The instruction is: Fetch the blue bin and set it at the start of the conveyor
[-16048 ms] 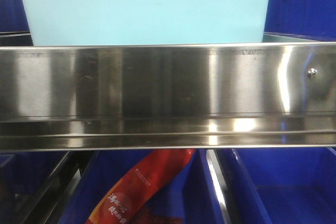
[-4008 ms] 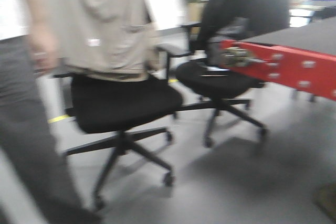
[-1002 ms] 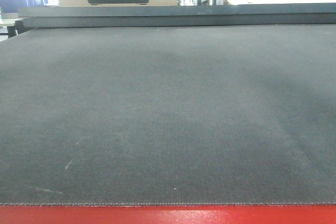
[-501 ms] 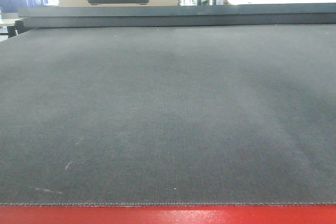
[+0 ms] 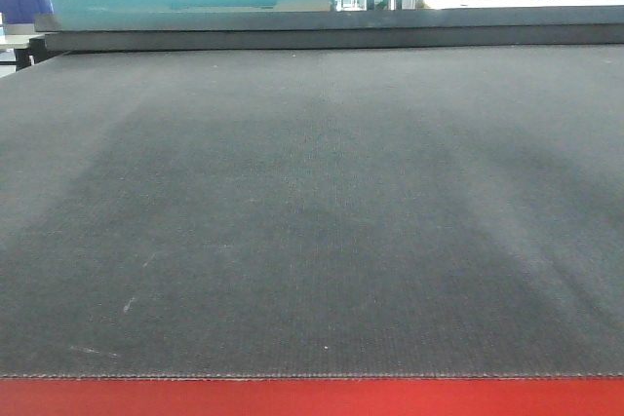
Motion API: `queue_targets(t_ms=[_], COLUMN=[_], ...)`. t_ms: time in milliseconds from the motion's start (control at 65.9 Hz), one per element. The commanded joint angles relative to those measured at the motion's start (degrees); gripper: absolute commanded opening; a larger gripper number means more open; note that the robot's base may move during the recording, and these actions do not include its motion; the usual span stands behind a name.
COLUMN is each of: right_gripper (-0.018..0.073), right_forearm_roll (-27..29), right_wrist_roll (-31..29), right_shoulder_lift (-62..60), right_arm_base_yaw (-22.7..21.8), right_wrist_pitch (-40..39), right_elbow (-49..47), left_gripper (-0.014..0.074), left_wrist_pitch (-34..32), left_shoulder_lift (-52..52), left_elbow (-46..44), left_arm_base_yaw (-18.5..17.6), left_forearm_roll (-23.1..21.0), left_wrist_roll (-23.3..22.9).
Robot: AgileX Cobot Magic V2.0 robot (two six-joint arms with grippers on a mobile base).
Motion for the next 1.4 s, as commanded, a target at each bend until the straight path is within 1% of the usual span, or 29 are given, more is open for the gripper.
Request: queue_targets(t_ms=[0, 106, 197, 334, 455, 516, 592, 668, 698, 714, 729, 744, 774, 790, 820, 835, 850, 865, 896, 911, 941, 1078, 1169, 1291, 1366, 1382], right_gripper=[-0.0153, -0.0153, -0.0153, -0.0153, -0.0148, -0.0124, -0.0043, 0.0113, 0.0184, 0.0241, 0.026, 0.03, 0.0377, 0.043, 0.049, 0.0503, 0.0538, 0.0557, 0.0577, 0.0573, 0.0567, 0.0523, 0.0456, 0.0284, 0.0125, 0.0079], right_forearm_roll=[-1.8, -1.7, -1.7, -1.7, -1.7, -1.7, -1.7, -1.7, -1.7, -1.7, -1.7, -1.7, -1.7, -1.7, -1.7, -1.7, -1.7, -1.7, -1.7, -1.7, -1.7, -1.8, -1.8, -1.8, -1.8, -1.8], right_wrist_roll=[-1.2, -1.2, -1.2, -1.2, -1.2, -1.2, -1.2, -1.2, -1.2, -1.2, -1.2, -1.2, -1.2, -1.2, -1.2, -1.2, -1.2, -1.2, -1.2, -1.2, -1.2, -1.2, -1.2, -1.2, -1.2, -1.2], right_shoulder_lift=[0.7, 2.0, 2.8, 3.2, 3.2, 3.4, 3.5, 3.6, 3.6, 3.6, 3.6, 3.6, 3.6, 3.6, 3.6, 3.5, 3.5, 3.5, 3.4, 3.4, 3.1, 0.9, -1.6, -5.4, -7.5, -8.1], right_arm_base_yaw=[-0.3, -0.3, -0.3, -0.3, -0.3, -0.3, -0.3, -0.3, -0.3, -0.3, -0.3, -0.3, -0.3, -0.3, -0.3, -0.3, -0.3, -0.3, -0.4, -0.4, -0.6, -1.2, -2.3, -4.8, -6.9, -7.3], right_wrist_pitch=[-2.9, -7.2, -11.9, -18.3, -20.8, -20.9, -20.9, -20.9, -20.9, -20.9, -20.9, -20.9, -20.8, -20.6, -20.4, -20.3, -20.0, -19.9, -19.5, -19.3, -19.0, -19.0, -18.9, -18.4, -17.9, -17.9], right_elbow=[4.0, 10.7, 16.3, 22.8, 25.7, 25.7, 25.7, 25.7, 25.7, 25.7, 25.7, 25.7, 25.7, 25.6, 25.5, 25.4, 25.2, 25.1, 24.8, 24.6, 24.3, 23.0, 22.3, 22.3, 22.9, 23.2], left_gripper=[-0.0111, -0.0111, -0.0111, -0.0111, -0.0111, -0.0111, -0.0099, -0.0022, 0.0023, 0.005, 0.0078, 0.0109, 0.0176, 0.0232, 0.0313, 0.0335, 0.0377, 0.0444, 0.0532, 0.0554, 0.0629, 0.0524, 0.0462, 0.034, 0.0242, 0.0209], left_wrist_pitch=[-1.2, -4.7, -7.6, -8.3, -8.5, -8.5, -8.5, -8.5, -8.5, -8.5, -8.5, -8.5, -8.5, -8.4, -8.2, -8.2, -8.1, -8.1, -7.8, -7.8, -7.7, -6.9, -5.9, -4.6, -4.5, -4.5], left_shoulder_lift=[1.0, 2.8, 4.6, 7.5, 9.8, 10.7, 11.2, 11.2, 11.2, 11.2, 11.2, 11.2, 11.2, 11.2, 11.2, 11.2, 11.2, 11.2, 11.1, 11.0, 10.7, 7.8, 4.9, 0.3, -2.4, -2.9], left_elbow=[3.3, 7.6, 10.3, 11.4, 11.4, 11.4, 11.4, 11.4, 11.4, 11.4, 11.4, 11.4, 11.4, 11.4, 11.4, 11.4, 11.4, 11.4, 11.4, 11.4, 11.4, 11.4, 11.4, 11.4, 12.5, 12.8], left_arm_base_yaw=[0.3, 0.3, 0.3, 0.3, 0.3, 0.3, 0.3, 0.3, 0.3, 0.3, 0.3, 0.3, 0.3, 0.3, 0.3, 0.3, 0.3, 0.3, 0.3, 0.3, 0.3, 0.3, 0.4, 1.1, 1.9, 2.2], left_forearm_roll=[1.0, 0.1, 0.4, 0.4, 0.4, 0.4, 0.5, 0.7, 1.0, 1.0, 1.2, 1.2, 1.2, 1.2, 1.4, 1.5, 1.4, 1.4, 1.5, 1.5, 1.8, 2.9, 3.6, 5.9, 7.8, 7.9], left_wrist_roll=[0.9, 0.9, 0.9, 0.9, 0.9, 0.9, 0.9, 0.9, 1.0, 1.0, 1.0, 1.0, 1.0, 1.0, 1.0, 1.0, 1.0, 1.0, 1.0, 1.0, 1.0, 1.0, 1.0, 1.0, 1.0, 1.0])
